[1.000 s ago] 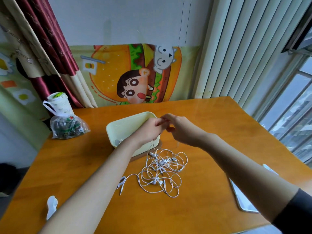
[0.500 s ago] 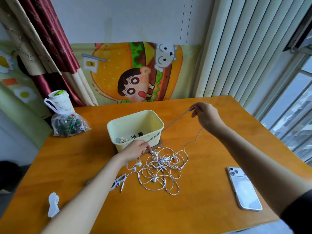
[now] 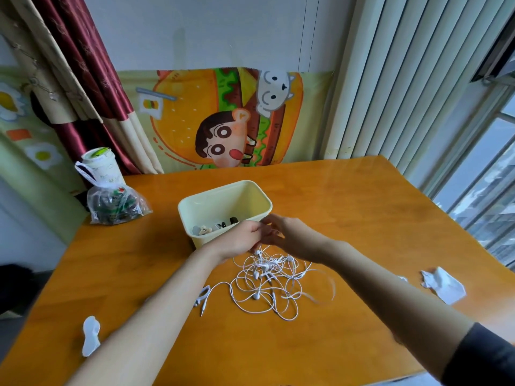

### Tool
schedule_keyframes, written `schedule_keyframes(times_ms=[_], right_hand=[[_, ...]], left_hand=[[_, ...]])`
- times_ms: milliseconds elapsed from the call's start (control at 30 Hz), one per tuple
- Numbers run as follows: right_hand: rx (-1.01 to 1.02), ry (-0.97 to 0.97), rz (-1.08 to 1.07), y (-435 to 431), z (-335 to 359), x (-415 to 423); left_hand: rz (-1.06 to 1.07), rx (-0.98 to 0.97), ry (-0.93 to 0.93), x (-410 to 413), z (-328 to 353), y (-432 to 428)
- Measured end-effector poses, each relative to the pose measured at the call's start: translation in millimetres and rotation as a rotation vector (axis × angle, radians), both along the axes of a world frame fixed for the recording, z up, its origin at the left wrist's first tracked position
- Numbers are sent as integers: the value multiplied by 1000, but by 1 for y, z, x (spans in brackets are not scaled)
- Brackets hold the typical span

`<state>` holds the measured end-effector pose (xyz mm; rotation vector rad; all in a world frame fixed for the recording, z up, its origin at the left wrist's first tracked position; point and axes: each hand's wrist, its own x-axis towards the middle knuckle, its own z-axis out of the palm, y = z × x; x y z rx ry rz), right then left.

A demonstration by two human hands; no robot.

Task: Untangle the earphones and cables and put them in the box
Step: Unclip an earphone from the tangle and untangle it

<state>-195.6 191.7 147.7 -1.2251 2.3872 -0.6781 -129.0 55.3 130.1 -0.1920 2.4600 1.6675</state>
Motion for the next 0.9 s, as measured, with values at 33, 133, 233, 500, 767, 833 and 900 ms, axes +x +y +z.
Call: schedule_keyframes(times_ms=[33,133,233,500,767,833,900], right_hand=[[-6,-40,-17,-1,-1,-1],[-8,-5,-54,1,-4,-6],[-100,70,-154,7,0,-16],[-174,120,-434,27,5,-42],[-124,64,-401,20,-7,-33],[-101,44,-374,18,-8,-29],[-93,44,-363,15,-12,-25]], left_hand=[[2,20,3,1,0,-1],[13,84,-4,5,-4,-9],[24,98,-25,8,-17,-16],[83,62,-175,16,-51,-24],[215,-211,-218,17,-76,-20],[189,-315,-208,22,-83,-18],[172,-372,-168,25,-88,-14]])
